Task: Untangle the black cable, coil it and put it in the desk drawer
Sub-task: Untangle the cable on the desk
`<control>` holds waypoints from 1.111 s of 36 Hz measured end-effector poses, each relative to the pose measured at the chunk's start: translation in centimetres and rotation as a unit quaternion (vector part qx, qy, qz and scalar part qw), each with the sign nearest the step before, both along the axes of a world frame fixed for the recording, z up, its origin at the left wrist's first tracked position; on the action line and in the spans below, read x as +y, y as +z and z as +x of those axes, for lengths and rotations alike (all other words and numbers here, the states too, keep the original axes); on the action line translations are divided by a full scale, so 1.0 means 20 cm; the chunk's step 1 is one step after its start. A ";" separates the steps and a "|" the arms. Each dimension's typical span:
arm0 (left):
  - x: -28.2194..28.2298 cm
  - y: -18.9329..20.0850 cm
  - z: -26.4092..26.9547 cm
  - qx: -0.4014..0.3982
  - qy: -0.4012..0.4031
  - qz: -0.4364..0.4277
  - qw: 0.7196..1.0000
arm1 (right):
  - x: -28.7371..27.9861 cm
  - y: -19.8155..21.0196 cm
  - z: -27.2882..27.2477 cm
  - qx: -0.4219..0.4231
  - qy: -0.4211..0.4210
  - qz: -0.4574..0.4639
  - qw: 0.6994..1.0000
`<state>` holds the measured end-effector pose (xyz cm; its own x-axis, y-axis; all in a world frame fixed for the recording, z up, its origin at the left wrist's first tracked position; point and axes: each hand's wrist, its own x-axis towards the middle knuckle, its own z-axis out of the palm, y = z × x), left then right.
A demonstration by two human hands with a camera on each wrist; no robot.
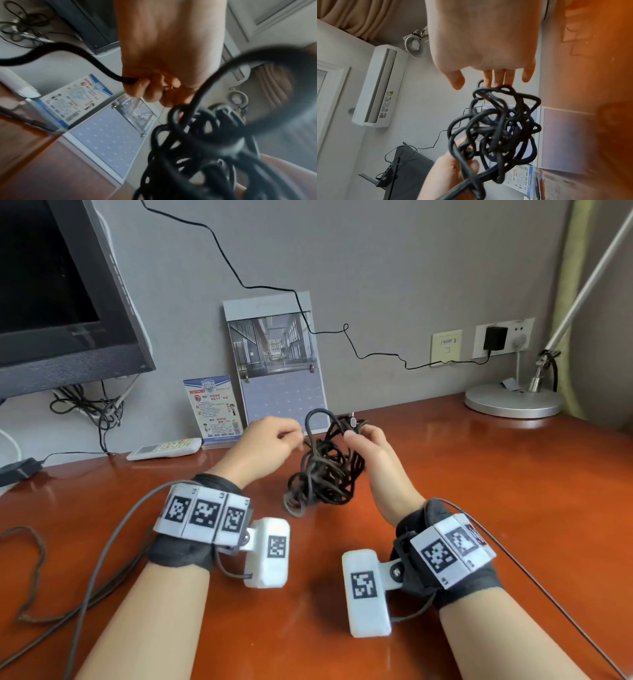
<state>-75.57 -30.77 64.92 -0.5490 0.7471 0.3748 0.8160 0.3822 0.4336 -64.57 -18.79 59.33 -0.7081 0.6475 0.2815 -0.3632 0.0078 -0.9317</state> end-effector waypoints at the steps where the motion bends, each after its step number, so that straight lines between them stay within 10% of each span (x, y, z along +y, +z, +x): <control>1: 0.00 -0.01 -0.02 -0.011 0.006 0.029 1.000 | 0.01 0.00 0.00 -0.008 -0.004 -0.011 1.000; 19: 0.02 -0.07 -0.10 -0.310 0.032 0.227 0.923 | -0.02 -0.02 -0.01 -0.067 0.015 0.211 0.975; 28: 0.00 -0.05 -0.06 -0.040 0.033 0.126 0.991 | 0.01 -0.02 -0.04 -0.036 -0.093 0.176 0.979; 40: 0.08 -0.06 0.03 -0.096 -0.077 0.026 0.992 | -0.02 -0.02 -0.04 0.015 -0.011 0.039 0.999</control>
<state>-74.99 -29.21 63.63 -0.4953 0.8095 0.3151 0.7631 0.2322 0.6031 -65.42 -19.11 59.01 -0.6846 0.6382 0.3521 -0.3898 0.0876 -0.9167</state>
